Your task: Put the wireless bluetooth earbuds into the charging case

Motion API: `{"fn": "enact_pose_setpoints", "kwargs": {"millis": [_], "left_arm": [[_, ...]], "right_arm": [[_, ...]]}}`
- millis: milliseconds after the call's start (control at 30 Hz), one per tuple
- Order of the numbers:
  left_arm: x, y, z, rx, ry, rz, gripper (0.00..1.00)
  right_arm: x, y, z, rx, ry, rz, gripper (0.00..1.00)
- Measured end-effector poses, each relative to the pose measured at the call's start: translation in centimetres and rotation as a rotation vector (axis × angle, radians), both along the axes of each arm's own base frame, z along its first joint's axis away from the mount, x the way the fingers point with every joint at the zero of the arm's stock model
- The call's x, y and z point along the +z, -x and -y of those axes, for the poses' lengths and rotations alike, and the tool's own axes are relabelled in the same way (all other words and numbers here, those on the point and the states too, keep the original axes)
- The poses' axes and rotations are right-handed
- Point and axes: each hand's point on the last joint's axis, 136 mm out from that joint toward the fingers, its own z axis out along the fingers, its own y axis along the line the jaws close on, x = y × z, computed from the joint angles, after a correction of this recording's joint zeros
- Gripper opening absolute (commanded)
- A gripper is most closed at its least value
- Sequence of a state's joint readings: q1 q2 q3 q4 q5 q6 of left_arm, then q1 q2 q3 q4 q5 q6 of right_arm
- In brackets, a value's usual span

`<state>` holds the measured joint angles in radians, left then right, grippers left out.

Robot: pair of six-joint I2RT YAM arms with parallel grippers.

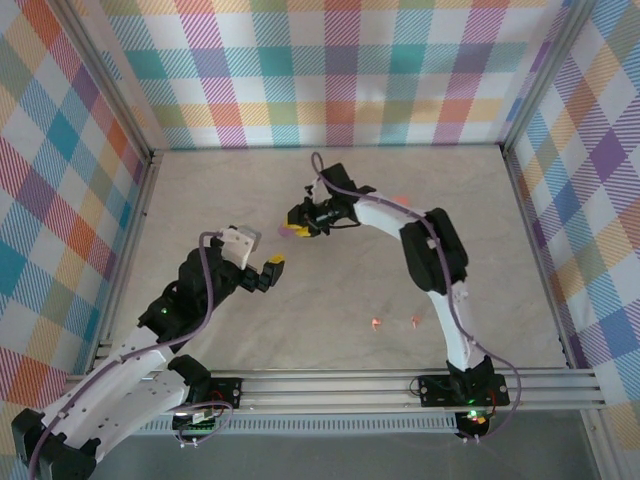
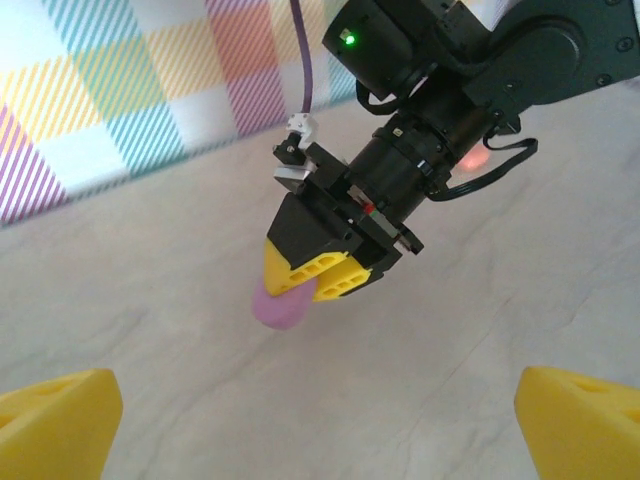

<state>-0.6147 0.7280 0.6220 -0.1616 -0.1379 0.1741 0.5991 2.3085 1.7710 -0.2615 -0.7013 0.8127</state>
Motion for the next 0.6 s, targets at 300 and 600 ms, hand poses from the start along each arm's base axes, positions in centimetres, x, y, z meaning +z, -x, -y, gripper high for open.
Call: {"fn": "enact_pose_setpoints", "kwargs": {"millis": [300, 600], "left_arm": [[-3.2, -0.9, -1.9, 0.139, -0.012, -0.049, 1.0], [-1.8, -1.1, -4.3, 0.289, 0.122, -0.025, 1.0]], "right_arm": [[-4.0, -1.5, -2.5, 0.066, 0.06, 0.021, 0.28], [-4.7, -2.0, -1.6, 0.083, 0.151, 0.079, 0.47]]}}
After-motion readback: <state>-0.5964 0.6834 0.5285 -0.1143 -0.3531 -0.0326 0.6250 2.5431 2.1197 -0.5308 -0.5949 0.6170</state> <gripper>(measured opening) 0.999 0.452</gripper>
